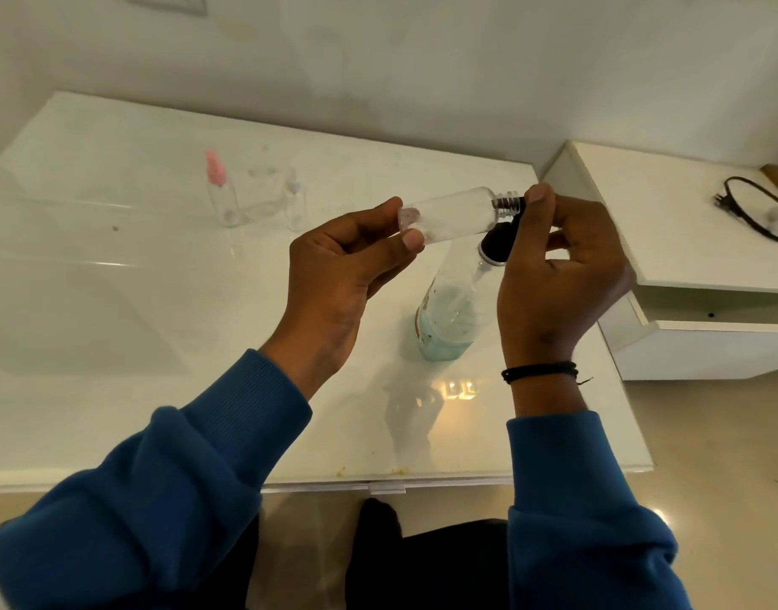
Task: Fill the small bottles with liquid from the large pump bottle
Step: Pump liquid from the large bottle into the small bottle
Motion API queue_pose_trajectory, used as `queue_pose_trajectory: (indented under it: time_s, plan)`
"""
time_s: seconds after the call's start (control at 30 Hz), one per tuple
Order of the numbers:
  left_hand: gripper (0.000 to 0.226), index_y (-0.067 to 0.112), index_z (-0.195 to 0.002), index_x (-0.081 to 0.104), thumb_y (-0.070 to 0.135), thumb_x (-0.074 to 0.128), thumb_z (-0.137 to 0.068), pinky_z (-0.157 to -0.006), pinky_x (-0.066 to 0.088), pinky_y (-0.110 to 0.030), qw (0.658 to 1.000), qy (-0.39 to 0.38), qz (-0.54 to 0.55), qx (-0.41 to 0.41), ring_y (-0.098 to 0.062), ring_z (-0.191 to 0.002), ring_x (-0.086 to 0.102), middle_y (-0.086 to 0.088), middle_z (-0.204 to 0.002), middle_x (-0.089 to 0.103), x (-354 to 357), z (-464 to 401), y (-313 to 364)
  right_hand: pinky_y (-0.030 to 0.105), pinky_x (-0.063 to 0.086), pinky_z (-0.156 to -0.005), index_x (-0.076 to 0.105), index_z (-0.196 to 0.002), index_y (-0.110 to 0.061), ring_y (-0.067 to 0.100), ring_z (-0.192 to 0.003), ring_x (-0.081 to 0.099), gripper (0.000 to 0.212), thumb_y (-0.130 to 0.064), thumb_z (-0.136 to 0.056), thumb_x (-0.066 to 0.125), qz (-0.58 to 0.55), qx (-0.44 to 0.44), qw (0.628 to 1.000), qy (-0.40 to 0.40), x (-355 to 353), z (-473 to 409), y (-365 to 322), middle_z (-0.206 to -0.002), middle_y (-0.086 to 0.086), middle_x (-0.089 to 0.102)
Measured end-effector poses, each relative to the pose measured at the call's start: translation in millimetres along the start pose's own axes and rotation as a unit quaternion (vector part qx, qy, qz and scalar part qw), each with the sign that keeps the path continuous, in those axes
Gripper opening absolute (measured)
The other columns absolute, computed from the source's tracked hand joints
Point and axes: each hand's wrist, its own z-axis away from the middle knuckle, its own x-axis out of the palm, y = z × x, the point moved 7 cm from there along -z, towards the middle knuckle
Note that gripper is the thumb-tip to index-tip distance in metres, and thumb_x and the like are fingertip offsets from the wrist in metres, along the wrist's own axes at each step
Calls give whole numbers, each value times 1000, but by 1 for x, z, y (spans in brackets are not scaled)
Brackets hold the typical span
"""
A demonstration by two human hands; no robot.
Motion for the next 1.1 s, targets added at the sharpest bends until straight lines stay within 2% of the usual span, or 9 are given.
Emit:
queue_pose_trajectory:
  time_s: [0.1, 0.23, 0.47, 0.6, 0.73, 0.8, 0.87, 0.93, 1.1]
  plan:
    - [33, 5, -116, 72, -3, 73, -84, -92, 59, -33, 1000, -5, 1, 1, -26, -105, 74, -8, -108, 78, 0, -2, 0, 5, 37, -62, 73, -78, -20, 10, -62, 60, 21, -30, -95, 66, 3, 3, 1000, 15, -2, -4, 0, -73, -12, 66]
    - [36, 5, -115, 72, -2, 76, -80, -92, 59, -33, 1000, 3, 2, 0, -26, -106, 74, -8, -108, 78, -1, -1, -2, 5, 37, -59, 71, -73, -10, 10, -61, 58, 24, -22, -94, 67, -3, 15, 1000, 7, 3, 2, 7, -71, -7, 64]
    - [32, 7, -114, 73, -1, 75, -83, -92, 59, -33, 1000, -4, -3, 3, -26, -105, 74, -8, -107, 78, 1, -1, -3, 4, 34, -59, 69, -71, -17, 6, -59, 54, 24, -24, -94, 67, -3, 10, 1000, 16, 0, -3, 2, -71, -11, 62]
    - [33, 6, -115, 73, -1, 75, -83, -93, 59, -34, 1000, 4, -10, 4, -26, -105, 74, -7, -107, 78, -1, -1, -4, 6, 37, -57, 69, -70, -11, 7, -59, 53, 26, -20, -94, 67, 10, 24, 1000, 18, 4, 1, 6, -69, -6, 61]
    - [33, 6, -116, 72, -1, 75, -84, -93, 59, -35, 1000, 0, -16, 6, -26, -106, 74, -6, -108, 78, 1, 0, -2, -1, 34, -70, 67, -67, -13, 16, -58, 57, 28, -21, -94, 66, 37, 5, 999, 18, -1, -5, 1, -68, -6, 63]
    - [35, 4, -119, 71, -1, 74, -85, -92, 59, -34, 1000, 4, -17, 7, -25, -106, 74, -7, -109, 78, 1, 0, -3, -1, 31, -74, 66, -68, -15, 23, -61, 60, 29, -26, -95, 64, 57, 9, 998, 20, 0, -4, 1, -69, -9, 63]
    - [36, 4, -120, 71, -1, 75, -84, -92, 59, -33, 1000, 12, -15, 7, -24, -106, 74, -7, -109, 78, -1, 0, -4, 5, 32, -67, 68, -70, -16, 28, -64, 61, 29, -29, -96, 63, 50, 18, 998, 14, 3, 0, 3, -71, -13, 61]
    - [37, 3, -119, 71, -1, 75, -83, -92, 59, -33, 1000, 16, -10, 6, -25, -106, 74, -8, -109, 78, -3, -1, -3, 11, 36, -65, 69, -73, -16, 27, -66, 60, 27, -28, -96, 64, 41, 16, 999, 10, 6, 3, 3, -74, -13, 61]
    - [39, 4, -120, 71, 1, 76, -81, -95, 58, -37, 1000, 5, -22, 10, -26, -106, 73, -8, -112, 77, 1, -1, -3, 11, 31, -76, 72, -74, -16, 22, -88, 53, 24, -26, -95, 65, 74, -19, 996, 34, 0, -2, -6, -88, -11, 69]
